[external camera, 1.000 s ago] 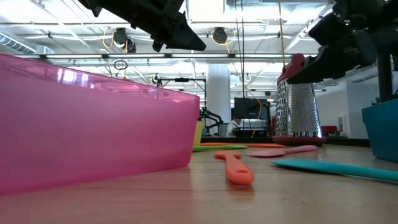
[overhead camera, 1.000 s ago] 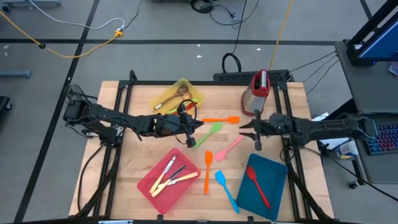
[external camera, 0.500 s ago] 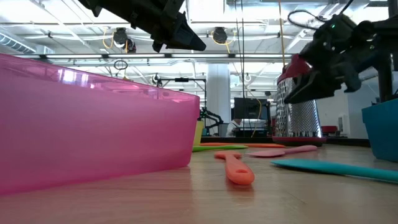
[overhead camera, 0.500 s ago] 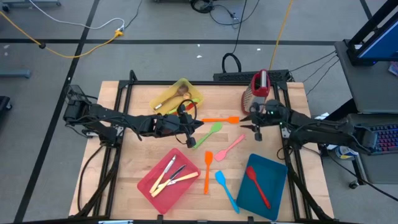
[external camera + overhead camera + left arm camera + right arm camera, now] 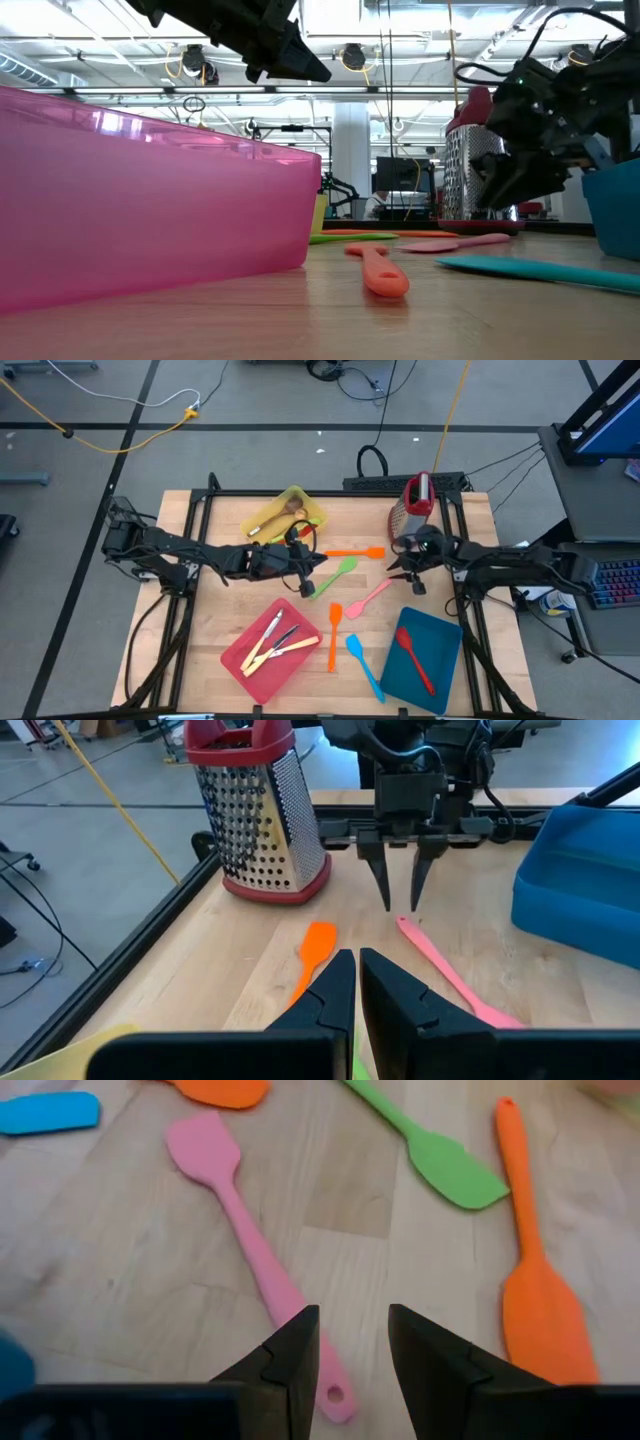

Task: Pick & Place Kitchen Items
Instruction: Put the pink spatula into the blue bin

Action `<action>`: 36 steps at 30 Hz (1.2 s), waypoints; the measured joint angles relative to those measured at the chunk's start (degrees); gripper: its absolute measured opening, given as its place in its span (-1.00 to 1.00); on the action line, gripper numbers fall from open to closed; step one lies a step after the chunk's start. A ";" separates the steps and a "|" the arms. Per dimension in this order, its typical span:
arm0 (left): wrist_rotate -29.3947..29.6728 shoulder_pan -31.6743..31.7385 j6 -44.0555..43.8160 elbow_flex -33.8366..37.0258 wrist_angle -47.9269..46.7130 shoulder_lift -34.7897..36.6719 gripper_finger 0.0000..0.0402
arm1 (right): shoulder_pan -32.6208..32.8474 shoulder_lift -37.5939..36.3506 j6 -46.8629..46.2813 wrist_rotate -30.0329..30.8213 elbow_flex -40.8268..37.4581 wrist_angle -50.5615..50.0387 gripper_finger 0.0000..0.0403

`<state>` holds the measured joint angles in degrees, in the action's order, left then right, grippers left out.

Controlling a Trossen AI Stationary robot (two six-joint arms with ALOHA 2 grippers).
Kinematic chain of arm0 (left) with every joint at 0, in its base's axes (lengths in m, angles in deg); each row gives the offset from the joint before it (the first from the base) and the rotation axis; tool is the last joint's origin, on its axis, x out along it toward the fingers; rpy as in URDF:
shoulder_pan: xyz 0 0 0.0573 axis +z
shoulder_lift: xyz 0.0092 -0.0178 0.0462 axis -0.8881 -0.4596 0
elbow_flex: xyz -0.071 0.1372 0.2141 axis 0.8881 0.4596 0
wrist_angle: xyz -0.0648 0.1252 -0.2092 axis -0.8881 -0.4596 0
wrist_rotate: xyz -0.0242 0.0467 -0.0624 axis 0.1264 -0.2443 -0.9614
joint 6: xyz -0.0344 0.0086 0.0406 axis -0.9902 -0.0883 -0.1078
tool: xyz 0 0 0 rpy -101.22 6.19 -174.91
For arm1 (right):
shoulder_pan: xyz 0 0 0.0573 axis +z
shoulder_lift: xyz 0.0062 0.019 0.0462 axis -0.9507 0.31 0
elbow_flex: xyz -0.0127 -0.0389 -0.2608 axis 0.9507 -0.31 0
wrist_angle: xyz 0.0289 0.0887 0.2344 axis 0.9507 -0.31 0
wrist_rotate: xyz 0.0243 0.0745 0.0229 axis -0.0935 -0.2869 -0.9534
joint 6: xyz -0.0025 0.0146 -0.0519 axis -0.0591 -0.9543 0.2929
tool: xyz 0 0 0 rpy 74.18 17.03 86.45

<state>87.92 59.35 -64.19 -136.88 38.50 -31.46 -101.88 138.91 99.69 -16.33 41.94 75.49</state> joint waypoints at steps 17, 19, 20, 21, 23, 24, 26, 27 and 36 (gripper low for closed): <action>0.03 0.24 -0.15 0.00 0.00 0.00 -0.87 | 0.04 17.76 1.88 -7.42 -0.03 11.30 -0.43; 0.03 0.24 -0.15 0.00 -0.02 0.00 -0.87 | 0.04 19.59 1.91 -7.65 -0.03 13.53 -0.43; 0.02 0.24 -0.15 0.00 -0.03 0.00 -0.87 | 0.04 20.42 1.92 -7.79 -0.04 14.60 -0.43; 0.02 0.24 -0.14 0.00 -0.03 0.00 -0.87 | 0.04 21.32 1.95 -7.87 -0.02 15.73 -0.43; 0.02 0.24 -0.13 0.00 -0.16 0.00 -0.87 | 0.04 23.07 2.14 -8.33 -0.03 17.85 -0.43; 0.02 0.24 -0.13 0.00 -0.21 0.00 -0.87 | 0.04 24.04 2.43 -8.58 -0.03 18.88 -0.43; 0.02 0.24 -0.13 0.00 -0.43 0.00 -0.87 | 0.04 26.00 2.89 -8.66 -0.02 20.94 -0.43; 0.02 0.24 -0.13 0.00 -0.48 0.00 -0.87 | 0.02 27.08 3.26 -8.64 -0.02 21.87 -0.43; 0.00 0.26 -0.11 0.00 -0.50 0.00 -0.87 | 0.04 34.93 4.08 -8.72 -0.02 31.55 -0.49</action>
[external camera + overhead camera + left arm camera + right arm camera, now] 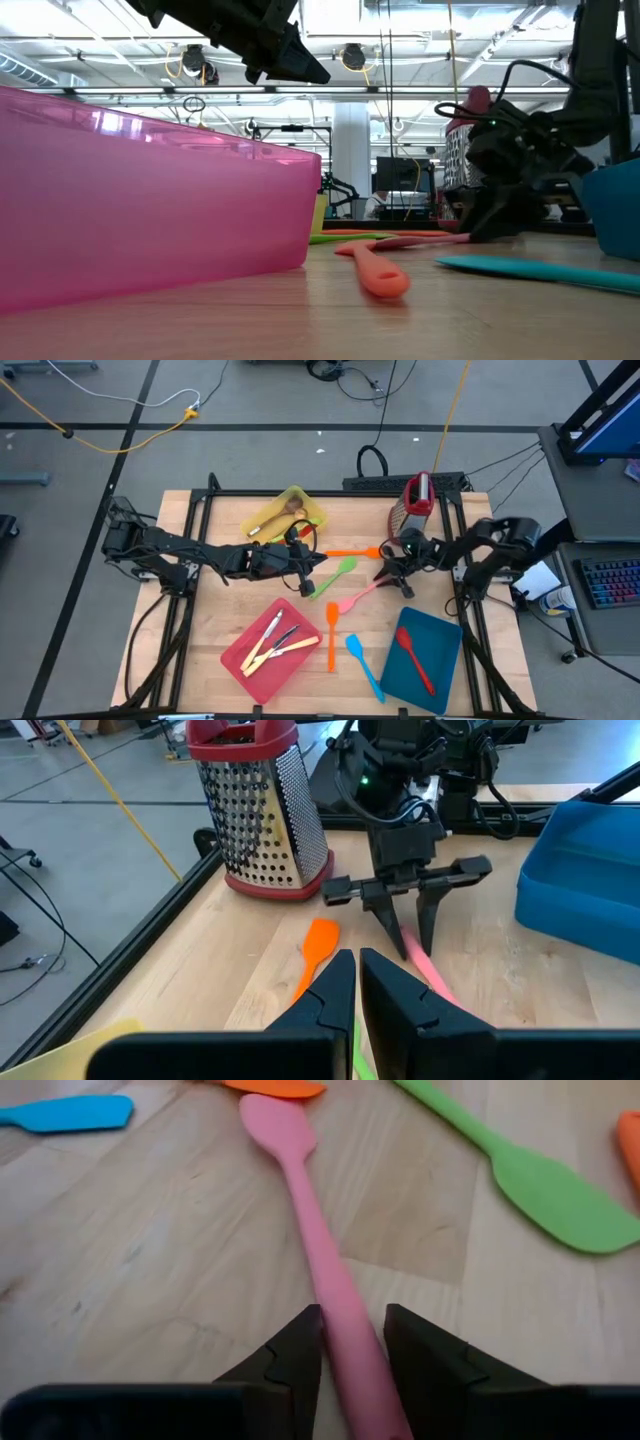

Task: Pick & Place Kitchen Items
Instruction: Put the pink spatula into the blue bin

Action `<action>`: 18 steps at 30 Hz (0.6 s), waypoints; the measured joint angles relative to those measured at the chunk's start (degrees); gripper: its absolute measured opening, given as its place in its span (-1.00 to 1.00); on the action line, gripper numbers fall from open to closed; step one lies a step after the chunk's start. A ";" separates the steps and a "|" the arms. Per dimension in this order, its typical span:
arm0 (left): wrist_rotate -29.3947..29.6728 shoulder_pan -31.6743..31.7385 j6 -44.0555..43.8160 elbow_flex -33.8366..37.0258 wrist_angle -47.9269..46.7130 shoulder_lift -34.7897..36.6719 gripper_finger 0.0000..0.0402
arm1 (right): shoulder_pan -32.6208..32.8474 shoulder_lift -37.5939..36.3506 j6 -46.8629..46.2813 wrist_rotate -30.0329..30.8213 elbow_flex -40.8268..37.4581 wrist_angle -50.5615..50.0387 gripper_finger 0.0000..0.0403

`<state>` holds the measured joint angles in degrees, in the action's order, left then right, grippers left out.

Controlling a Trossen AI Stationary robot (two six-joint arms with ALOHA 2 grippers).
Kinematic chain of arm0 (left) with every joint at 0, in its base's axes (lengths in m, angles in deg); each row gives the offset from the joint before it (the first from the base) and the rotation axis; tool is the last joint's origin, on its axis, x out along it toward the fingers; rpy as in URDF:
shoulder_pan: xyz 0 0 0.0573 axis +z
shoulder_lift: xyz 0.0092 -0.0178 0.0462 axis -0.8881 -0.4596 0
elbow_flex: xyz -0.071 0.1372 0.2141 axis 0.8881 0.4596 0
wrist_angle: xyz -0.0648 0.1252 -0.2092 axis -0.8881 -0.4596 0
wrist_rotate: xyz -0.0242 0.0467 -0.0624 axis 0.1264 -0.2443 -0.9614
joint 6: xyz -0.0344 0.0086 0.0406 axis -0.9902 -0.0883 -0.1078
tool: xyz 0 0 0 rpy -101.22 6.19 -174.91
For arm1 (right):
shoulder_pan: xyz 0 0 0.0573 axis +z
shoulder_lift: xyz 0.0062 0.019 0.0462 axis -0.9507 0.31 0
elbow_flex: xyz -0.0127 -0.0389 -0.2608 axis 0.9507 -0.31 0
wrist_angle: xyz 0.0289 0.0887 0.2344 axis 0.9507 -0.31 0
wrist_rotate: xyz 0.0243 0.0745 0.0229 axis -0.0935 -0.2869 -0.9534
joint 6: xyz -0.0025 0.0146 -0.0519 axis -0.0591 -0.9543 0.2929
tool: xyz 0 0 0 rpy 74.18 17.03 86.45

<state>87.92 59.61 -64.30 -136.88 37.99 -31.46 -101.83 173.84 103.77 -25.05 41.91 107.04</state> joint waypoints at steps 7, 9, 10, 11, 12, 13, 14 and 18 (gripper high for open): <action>0.00 0.01 0.00 0.00 0.02 0.00 -0.87 | 0.00 2.77 0.57 0.02 -0.02 4.41 -0.78; 0.00 0.01 0.00 0.00 0.02 0.00 -0.87 | 0.02 2.24 -1.04 0.32 -0.04 5.19 -0.78; 0.00 0.01 0.00 0.00 0.02 0.00 -0.87 | 0.06 1.68 -2.04 0.54 -0.06 5.40 -0.78; 0.00 0.01 0.00 0.00 0.02 0.00 -0.87 | 0.12 0.99 -3.09 1.17 -0.07 5.63 -0.78; 0.00 0.01 0.00 0.00 0.01 0.00 -0.87 | 0.14 0.14 -4.18 1.71 -0.07 6.20 -0.78; -0.02 0.01 0.00 0.00 0.02 0.00 -0.87 | 0.11 -0.94 -5.25 2.54 -0.07 6.68 -0.78; -0.02 0.01 0.00 0.00 0.02 0.00 -0.87 | 0.13 -2.14 -6.53 3.48 -0.11 7.15 -0.78; -0.02 0.01 0.43 0.00 0.04 0.00 -0.87 | 1.50 -7.79 -11.77 5.69 -0.09 8.15 -0.80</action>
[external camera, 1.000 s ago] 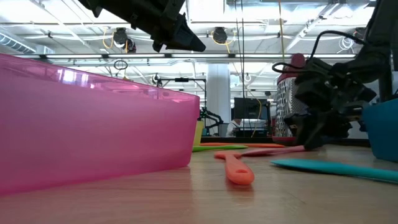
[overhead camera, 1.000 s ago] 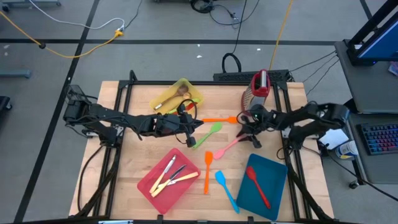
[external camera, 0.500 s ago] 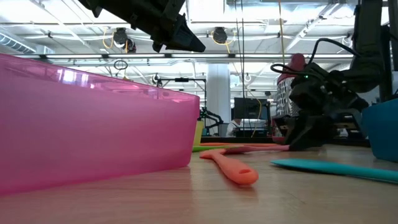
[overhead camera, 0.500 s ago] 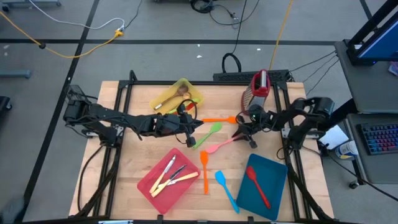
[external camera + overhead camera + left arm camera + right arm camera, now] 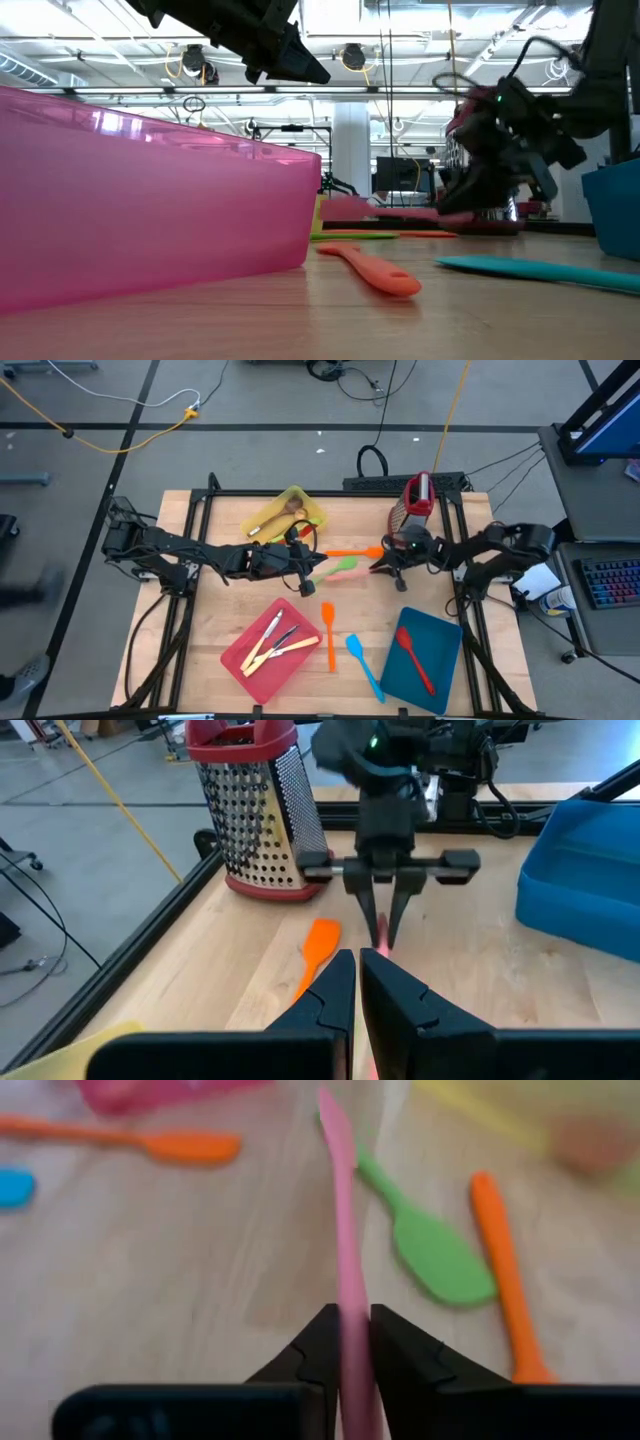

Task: Pick & Place Kitchen Items
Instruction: Put the pink spatula into the blue bin

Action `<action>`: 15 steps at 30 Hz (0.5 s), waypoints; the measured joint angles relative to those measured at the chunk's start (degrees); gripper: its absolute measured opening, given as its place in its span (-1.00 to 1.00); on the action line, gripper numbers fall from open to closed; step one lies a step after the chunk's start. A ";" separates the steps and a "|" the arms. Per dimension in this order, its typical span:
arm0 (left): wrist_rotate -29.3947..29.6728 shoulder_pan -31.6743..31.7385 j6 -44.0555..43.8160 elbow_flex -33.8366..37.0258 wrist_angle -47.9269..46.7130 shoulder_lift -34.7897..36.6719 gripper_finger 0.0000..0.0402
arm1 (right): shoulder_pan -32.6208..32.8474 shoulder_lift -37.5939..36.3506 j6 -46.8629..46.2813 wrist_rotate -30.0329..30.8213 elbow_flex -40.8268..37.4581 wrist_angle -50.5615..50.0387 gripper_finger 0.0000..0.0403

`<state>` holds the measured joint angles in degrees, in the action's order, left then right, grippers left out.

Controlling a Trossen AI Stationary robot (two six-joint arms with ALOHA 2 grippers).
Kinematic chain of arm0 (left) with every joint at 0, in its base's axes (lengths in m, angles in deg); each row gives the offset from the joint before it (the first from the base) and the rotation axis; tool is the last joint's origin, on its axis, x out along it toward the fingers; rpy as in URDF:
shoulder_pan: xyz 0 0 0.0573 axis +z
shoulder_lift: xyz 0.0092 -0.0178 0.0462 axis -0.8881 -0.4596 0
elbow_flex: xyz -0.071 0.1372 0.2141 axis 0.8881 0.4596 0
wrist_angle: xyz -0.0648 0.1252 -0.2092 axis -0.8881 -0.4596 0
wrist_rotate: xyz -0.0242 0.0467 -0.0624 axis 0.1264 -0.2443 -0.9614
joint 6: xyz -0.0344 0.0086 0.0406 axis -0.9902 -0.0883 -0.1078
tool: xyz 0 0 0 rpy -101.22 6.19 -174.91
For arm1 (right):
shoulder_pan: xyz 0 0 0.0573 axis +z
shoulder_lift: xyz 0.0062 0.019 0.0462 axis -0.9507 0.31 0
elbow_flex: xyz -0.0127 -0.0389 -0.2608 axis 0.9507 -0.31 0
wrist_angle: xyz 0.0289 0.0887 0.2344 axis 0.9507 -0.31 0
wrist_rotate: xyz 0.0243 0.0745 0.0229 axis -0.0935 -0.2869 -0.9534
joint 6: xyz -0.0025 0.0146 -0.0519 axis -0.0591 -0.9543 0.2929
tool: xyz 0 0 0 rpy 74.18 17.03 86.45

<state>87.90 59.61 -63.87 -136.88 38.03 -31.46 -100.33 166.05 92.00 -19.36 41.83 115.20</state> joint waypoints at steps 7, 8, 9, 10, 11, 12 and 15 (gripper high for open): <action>-0.02 0.02 2.59 0.00 0.03 0.00 -0.87 | 4.55 -10.57 -5.19 1.55 0.02 -2.29 -0.92; -0.02 0.02 2.60 0.00 0.05 0.00 -0.87 | 5.40 -12.11 -6.45 1.88 0.02 -3.38 -0.92; -0.02 0.02 2.63 0.00 0.03 0.00 -0.87 | 6.40 -13.65 -7.92 2.65 0.02 -4.35 -0.93; -0.02 0.02 2.65 0.00 0.03 0.00 -0.87 | 7.45 -15.20 -9.35 3.20 0.02 -5.33 -0.93; -0.02 0.02 2.66 0.00 0.03 0.00 -0.87 | 8.69 -16.79 -10.87 3.42 0.02 -6.50 -0.93; -0.01 0.02 2.68 0.00 0.03 0.00 -0.87 | 10.09 -18.15 -12.10 3.45 0.02 -7.36 -0.94; -0.01 0.02 3.39 0.00 0.03 0.00 -0.87 | 15.01 -22.03 -14.94 3.38 0.02 -9.20 -0.95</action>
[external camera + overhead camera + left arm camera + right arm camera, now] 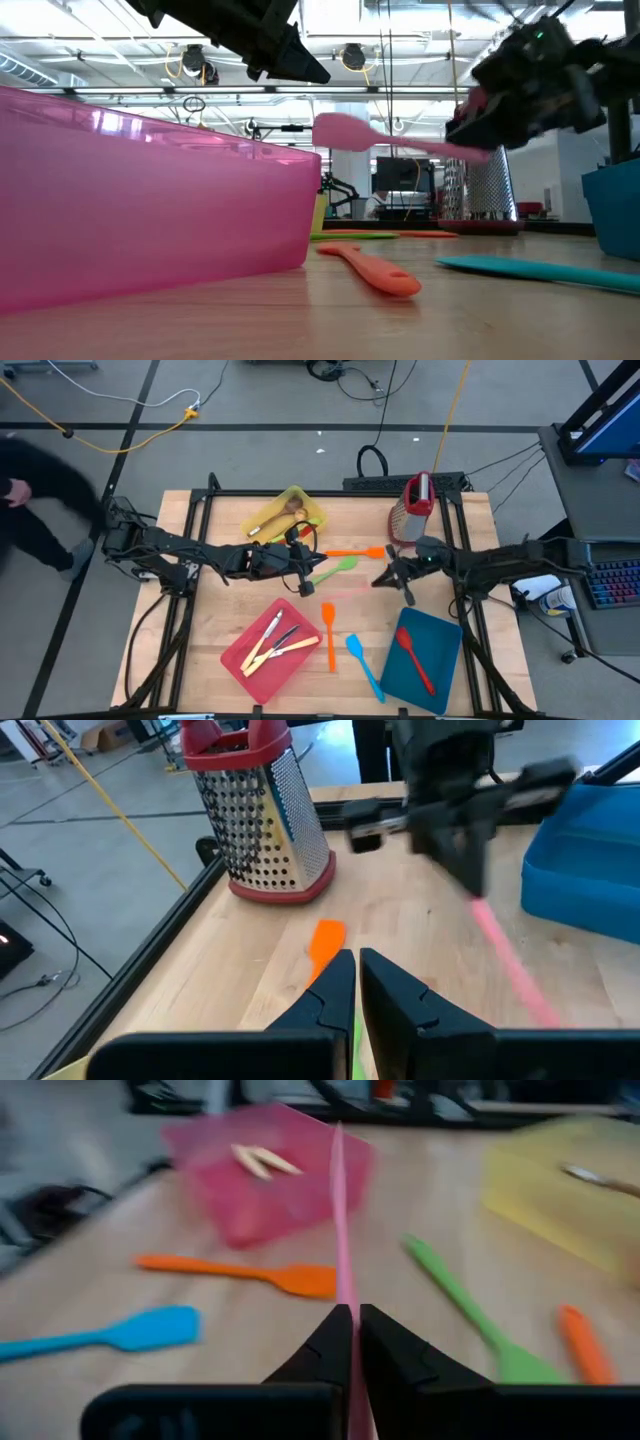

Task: Pick & Place Kitchen Items
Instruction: Put the pink spatula into the blue bin

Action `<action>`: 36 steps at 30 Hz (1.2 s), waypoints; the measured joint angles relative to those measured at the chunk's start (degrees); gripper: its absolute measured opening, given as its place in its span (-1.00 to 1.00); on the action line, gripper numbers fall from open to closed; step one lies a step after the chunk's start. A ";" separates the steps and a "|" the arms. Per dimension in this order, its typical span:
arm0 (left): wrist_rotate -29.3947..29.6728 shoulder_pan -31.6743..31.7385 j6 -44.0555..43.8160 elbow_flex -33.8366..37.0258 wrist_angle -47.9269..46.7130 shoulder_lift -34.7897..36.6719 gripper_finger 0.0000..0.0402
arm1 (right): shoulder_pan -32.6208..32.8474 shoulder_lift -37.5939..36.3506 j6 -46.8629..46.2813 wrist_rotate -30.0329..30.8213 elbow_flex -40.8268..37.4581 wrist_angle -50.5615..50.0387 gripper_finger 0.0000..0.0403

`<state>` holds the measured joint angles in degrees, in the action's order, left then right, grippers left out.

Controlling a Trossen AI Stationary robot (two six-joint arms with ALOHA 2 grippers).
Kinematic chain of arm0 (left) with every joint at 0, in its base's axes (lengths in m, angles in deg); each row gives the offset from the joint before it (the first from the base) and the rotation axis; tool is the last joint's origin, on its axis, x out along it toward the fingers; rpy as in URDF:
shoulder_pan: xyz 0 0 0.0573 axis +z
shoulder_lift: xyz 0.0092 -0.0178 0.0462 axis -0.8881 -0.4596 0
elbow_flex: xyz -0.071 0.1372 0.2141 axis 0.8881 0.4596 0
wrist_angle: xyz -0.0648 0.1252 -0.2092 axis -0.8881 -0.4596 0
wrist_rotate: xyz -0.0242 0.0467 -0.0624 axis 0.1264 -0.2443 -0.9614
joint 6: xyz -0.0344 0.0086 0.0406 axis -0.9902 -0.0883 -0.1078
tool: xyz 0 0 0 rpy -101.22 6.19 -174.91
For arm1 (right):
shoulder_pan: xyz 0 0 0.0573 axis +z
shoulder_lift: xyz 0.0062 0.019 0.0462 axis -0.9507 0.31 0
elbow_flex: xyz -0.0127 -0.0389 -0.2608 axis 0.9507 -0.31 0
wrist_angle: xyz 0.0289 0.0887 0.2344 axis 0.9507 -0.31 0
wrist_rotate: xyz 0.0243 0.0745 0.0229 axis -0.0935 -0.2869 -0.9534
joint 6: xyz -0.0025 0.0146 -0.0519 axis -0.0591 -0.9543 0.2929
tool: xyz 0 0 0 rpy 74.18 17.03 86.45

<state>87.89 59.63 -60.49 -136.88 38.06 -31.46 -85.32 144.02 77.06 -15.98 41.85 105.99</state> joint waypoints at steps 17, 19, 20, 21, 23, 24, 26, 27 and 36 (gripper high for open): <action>-0.01 0.13 0.38 0.00 0.50 0.00 -0.87 | 17.46 -4.63 3.87 22.56 0.04 -6.65 -0.86; -0.01 0.13 0.19 0.00 0.44 0.02 -0.87 | 16.70 -1.50 5.31 23.83 0.04 -4.61 -0.76; -0.01 0.13 -0.08 0.00 0.49 0.00 -0.87 | 16.19 0.12 5.68 23.85 0.04 -3.11 -0.70; -0.01 0.12 -0.26 0.00 0.50 0.01 -0.87 | 15.64 1.76 5.78 23.78 0.04 -1.78 -0.64; -0.01 0.11 -0.74 0.00 0.52 0.01 -0.87 | 14.44 5.11 5.90 23.67 0.04 1.95 -0.52; -0.01 0.11 -0.93 0.00 0.52 0.02 -0.87 | 13.88 6.60 5.91 23.49 0.04 3.72 -0.46; -0.01 0.11 -1.12 0.00 0.75 0.00 -0.87 | 12.53 9.25 6.28 20.64 0.07 7.75 -0.34; -0.01 0.11 -1.21 0.00 0.77 0.01 -0.87 | 11.88 10.35 6.64 18.56 0.09 9.31 -0.30; -0.01 0.11 -1.14 -0.02 2.16 0.01 -0.87 | 9.62 19.50 3.06 8.44 9.94 5.72 -0.18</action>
<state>87.88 59.74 -61.63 -136.90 40.22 -31.46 -75.70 163.52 80.12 -7.54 51.79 111.71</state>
